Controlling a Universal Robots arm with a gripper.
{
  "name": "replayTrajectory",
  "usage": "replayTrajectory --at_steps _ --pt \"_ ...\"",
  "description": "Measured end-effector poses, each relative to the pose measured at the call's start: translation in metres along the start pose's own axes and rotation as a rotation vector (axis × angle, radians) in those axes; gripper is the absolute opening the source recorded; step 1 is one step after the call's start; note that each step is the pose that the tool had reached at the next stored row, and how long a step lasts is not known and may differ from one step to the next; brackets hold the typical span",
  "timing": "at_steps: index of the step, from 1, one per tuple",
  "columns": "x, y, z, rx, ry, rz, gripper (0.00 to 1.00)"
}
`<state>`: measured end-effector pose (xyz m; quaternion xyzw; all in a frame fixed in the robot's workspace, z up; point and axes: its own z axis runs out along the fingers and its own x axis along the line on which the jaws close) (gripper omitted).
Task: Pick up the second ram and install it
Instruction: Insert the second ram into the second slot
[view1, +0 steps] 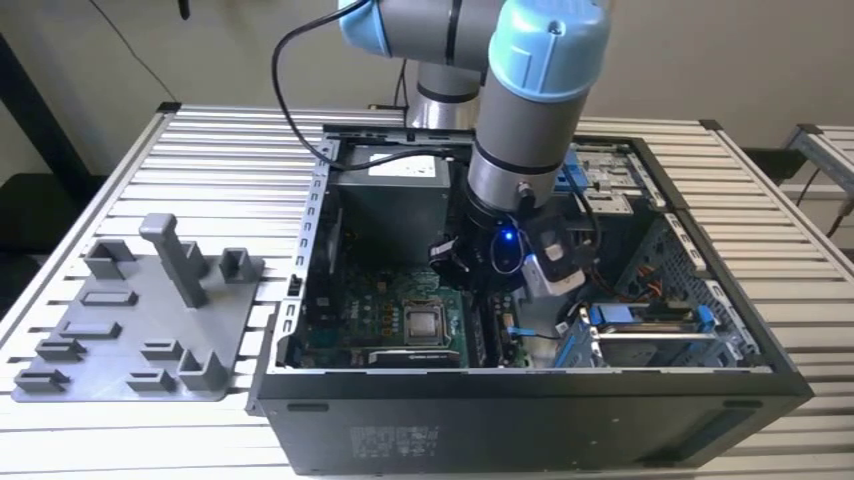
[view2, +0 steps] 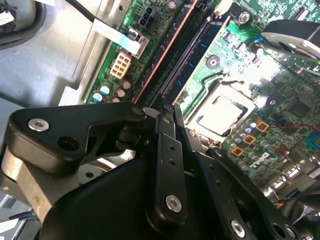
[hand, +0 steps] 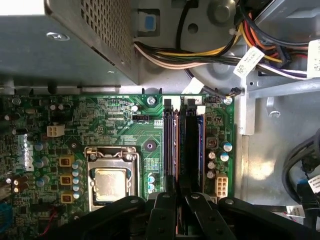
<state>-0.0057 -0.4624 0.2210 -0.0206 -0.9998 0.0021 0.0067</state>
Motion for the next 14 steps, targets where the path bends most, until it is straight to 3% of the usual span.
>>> replayTrajectory --at_steps 14 --pt "-0.0001 0.0000 0.0048 0.0005 0.0001 0.019 0.14"
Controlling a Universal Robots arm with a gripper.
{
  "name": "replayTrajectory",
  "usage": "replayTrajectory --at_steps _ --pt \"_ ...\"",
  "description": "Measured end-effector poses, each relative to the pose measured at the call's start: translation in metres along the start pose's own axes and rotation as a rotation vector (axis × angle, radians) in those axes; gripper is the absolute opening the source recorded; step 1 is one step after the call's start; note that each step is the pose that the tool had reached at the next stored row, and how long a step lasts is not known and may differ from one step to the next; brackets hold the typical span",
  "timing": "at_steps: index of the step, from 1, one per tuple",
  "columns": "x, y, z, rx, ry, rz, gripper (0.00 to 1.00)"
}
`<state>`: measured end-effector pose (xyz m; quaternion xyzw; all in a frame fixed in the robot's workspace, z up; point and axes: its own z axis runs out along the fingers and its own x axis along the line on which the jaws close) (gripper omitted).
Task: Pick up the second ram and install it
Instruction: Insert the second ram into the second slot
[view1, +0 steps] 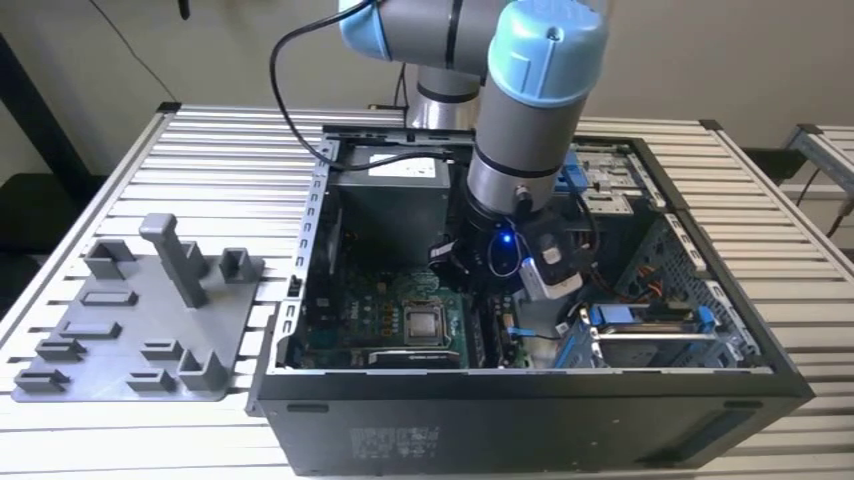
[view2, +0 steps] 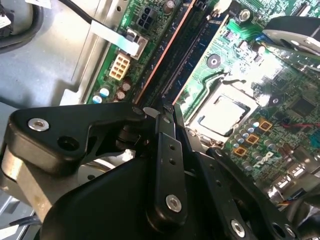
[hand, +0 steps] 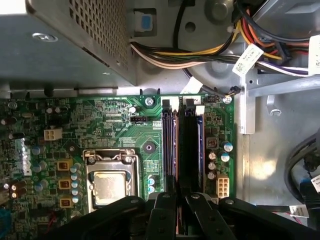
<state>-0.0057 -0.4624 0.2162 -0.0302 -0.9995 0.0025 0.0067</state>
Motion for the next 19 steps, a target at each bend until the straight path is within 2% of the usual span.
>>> replayTrajectory --at_steps 6,8,9,11,12,17,18,19 --pt "0.0000 0.0000 0.0015 0.0007 0.0000 0.002 0.14" --pt "0.0001 -0.0002 0.0014 0.0018 0.0001 0.002 0.15" --pt "0.0000 -0.0001 0.0014 0.0015 0.0000 0.002 0.21" --pt "0.0000 0.0000 0.0013 0.0020 -0.0001 0.002 0.21" --pt "0.0000 0.0000 -0.0029 0.0032 -0.0001 0.002 0.28" --pt "0.0003 0.0000 -0.0254 0.0029 -0.0002 0.003 0.28" --pt "0.0004 0.0000 -0.0288 0.0032 -0.0002 0.003 0.28" --pt "0.0004 0.0000 -0.0289 0.0028 -0.0003 0.003 0.28"
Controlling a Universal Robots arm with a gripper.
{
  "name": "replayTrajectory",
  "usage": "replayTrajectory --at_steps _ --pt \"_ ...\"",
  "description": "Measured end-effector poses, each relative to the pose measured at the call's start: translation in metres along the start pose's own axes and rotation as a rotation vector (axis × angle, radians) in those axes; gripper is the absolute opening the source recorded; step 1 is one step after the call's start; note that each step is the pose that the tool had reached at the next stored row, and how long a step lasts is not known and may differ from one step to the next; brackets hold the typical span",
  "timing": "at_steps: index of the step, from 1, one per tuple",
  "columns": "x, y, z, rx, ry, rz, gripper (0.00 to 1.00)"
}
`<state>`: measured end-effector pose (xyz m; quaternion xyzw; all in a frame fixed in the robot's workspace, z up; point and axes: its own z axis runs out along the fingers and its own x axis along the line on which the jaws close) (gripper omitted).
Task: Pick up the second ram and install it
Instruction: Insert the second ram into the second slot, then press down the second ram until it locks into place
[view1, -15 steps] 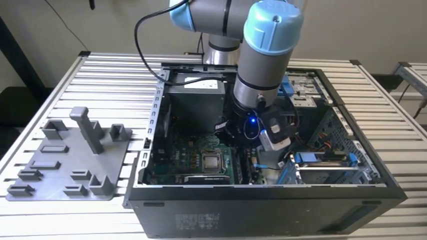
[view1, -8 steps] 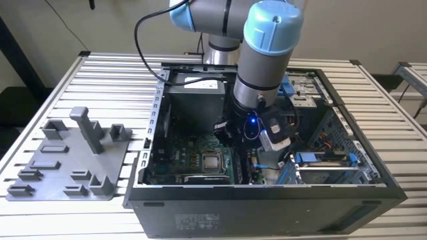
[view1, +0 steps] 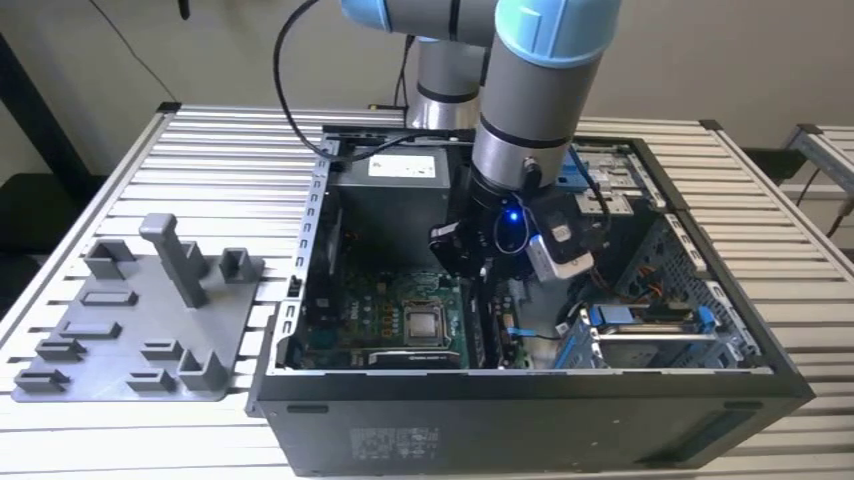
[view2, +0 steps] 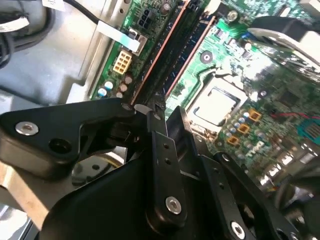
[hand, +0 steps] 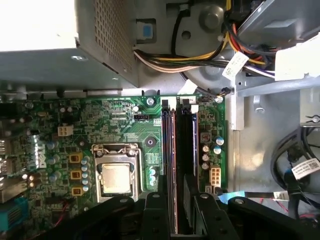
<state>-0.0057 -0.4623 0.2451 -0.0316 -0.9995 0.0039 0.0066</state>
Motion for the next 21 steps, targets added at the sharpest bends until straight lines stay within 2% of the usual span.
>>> replayTrajectory --at_steps 4,6,8,21 --pt "0.0001 -0.0007 -0.0001 0.0001 0.0001 0.000 0.26" --pt "0.0001 -0.0011 -0.0001 0.0002 0.0001 0.000 0.13" --pt "0.0001 -0.0015 -0.0001 0.0002 0.0001 0.000 0.11" --pt "0.0004 -0.0039 -0.0001 0.0002 0.0002 0.000 0.11"
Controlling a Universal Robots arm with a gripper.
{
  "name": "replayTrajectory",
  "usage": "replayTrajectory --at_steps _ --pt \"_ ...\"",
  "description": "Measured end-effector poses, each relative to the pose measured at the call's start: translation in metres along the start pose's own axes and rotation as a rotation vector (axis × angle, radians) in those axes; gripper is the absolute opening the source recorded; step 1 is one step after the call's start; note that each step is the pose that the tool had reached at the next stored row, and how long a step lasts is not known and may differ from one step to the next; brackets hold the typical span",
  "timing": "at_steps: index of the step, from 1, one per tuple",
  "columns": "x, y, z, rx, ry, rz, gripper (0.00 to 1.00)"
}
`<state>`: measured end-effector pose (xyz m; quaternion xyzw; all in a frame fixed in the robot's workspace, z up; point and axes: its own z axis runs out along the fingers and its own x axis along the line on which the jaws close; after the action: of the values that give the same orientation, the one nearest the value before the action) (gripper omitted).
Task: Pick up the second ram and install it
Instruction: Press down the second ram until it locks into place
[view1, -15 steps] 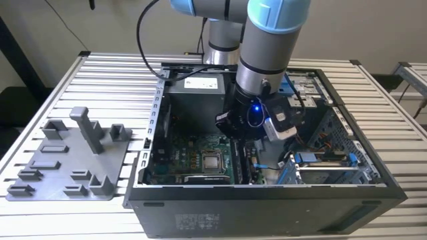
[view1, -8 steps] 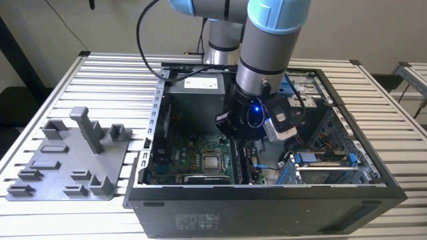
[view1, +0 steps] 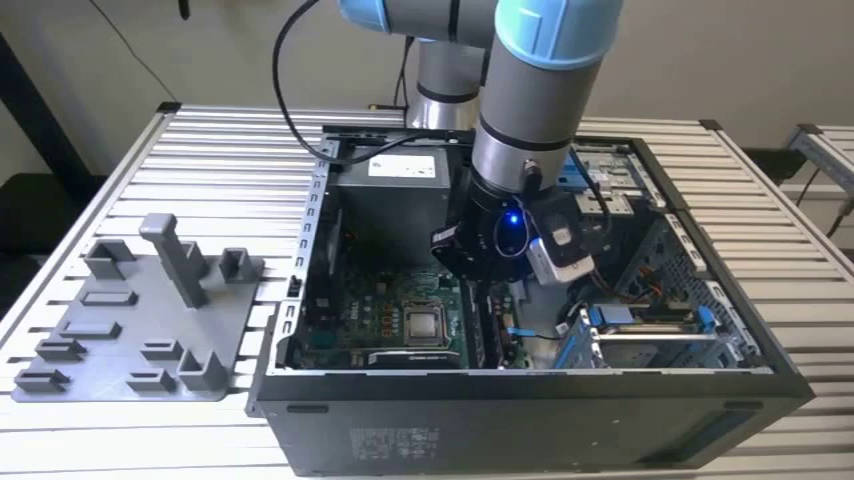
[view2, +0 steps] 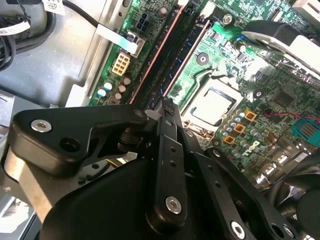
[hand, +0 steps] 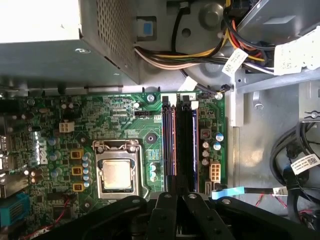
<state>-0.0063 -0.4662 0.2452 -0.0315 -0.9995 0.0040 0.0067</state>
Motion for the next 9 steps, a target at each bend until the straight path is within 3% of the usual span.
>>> replayTrajectory --at_steps 9 --pt "0.0002 -0.0006 0.0000 -0.0001 0.0000 0.000 0.11"
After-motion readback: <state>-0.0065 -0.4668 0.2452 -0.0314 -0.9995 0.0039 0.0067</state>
